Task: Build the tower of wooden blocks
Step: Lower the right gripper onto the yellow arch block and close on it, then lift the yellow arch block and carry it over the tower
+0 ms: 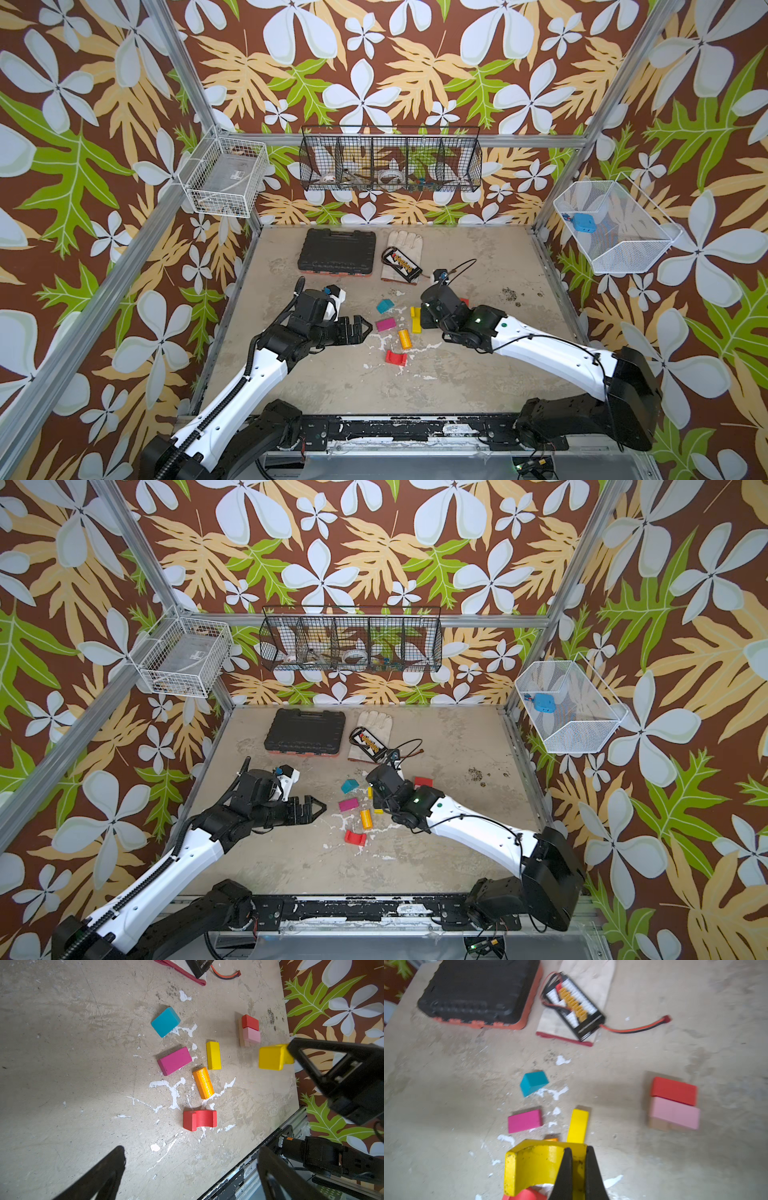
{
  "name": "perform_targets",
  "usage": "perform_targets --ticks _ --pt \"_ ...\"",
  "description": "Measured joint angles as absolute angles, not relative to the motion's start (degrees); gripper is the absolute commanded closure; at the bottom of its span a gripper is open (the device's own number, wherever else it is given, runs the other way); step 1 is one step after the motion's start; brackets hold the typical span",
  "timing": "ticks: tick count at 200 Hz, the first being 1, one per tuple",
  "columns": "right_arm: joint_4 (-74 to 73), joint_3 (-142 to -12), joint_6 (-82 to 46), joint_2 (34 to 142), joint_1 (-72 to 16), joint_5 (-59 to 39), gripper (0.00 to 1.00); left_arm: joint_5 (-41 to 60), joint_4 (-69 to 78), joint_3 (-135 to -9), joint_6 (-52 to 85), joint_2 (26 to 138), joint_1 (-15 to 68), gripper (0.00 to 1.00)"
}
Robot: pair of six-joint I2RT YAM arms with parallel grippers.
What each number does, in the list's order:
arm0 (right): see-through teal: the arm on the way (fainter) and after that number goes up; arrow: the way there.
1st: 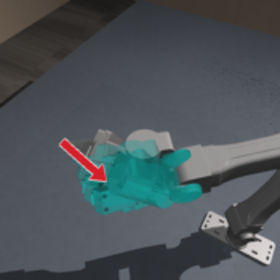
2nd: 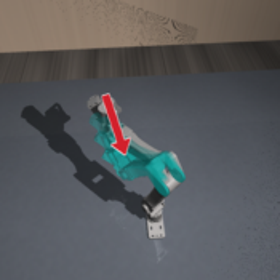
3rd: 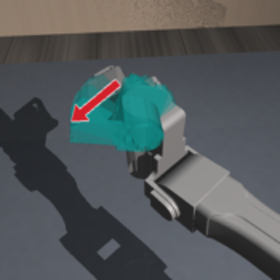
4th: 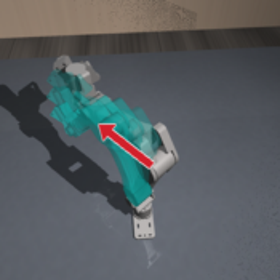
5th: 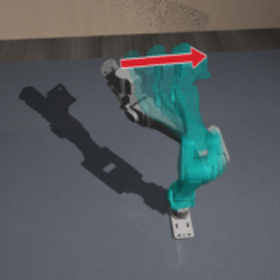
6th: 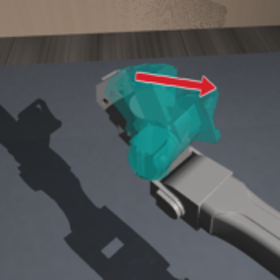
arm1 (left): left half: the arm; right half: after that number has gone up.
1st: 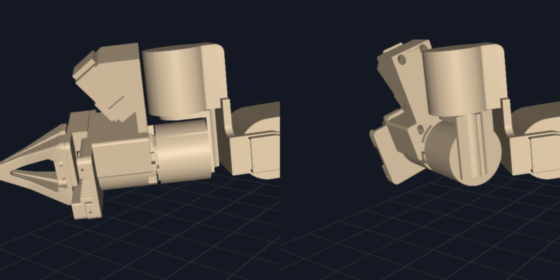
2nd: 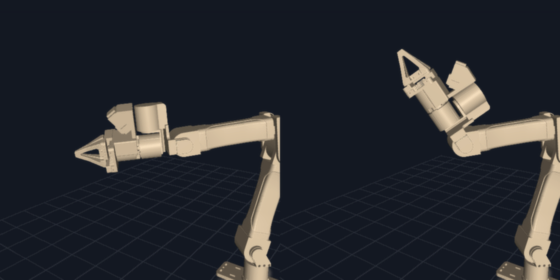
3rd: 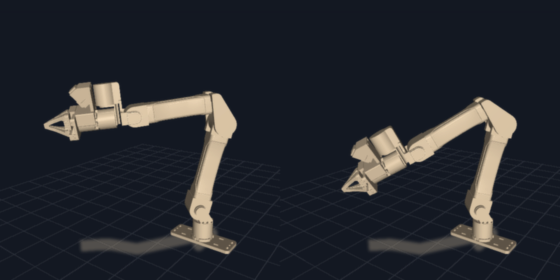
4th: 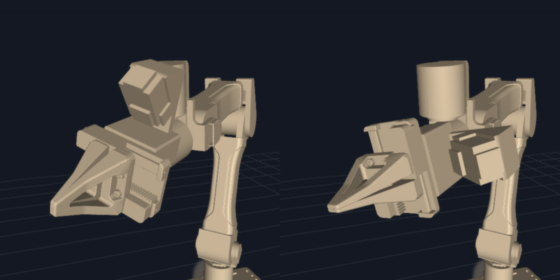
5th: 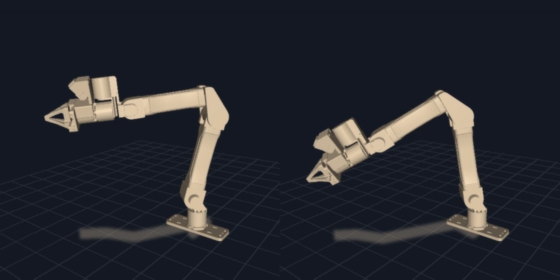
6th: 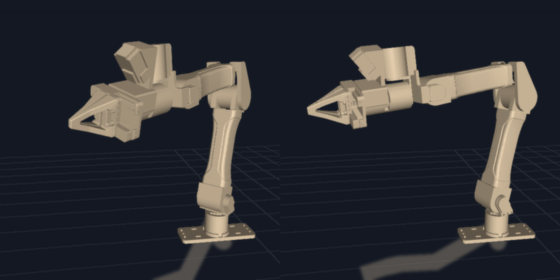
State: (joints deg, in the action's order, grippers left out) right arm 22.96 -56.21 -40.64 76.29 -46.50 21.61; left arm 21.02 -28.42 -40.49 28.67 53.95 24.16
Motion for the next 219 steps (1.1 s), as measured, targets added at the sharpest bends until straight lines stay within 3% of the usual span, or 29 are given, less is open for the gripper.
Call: perform_targets --ticks 66,155,219 --pt "28.77 -53.78 -37.28 66.76 -29.3 16.75 1.0 20.8 -28.42 -40.42 28.86 55.13 24.16 0.0" --pt "29.47 -61.95 -32.73 84.29 -21.04 10.09 1.0 20.27 -28.42 -40.42 28.88 55.51 24.16 0.0" --pt "27.22 -62.22 -32.73 89.8 -20.29 10.24 1.0 21.3 -28.4 -40.38 28.86 55.46 24.16 0.0"
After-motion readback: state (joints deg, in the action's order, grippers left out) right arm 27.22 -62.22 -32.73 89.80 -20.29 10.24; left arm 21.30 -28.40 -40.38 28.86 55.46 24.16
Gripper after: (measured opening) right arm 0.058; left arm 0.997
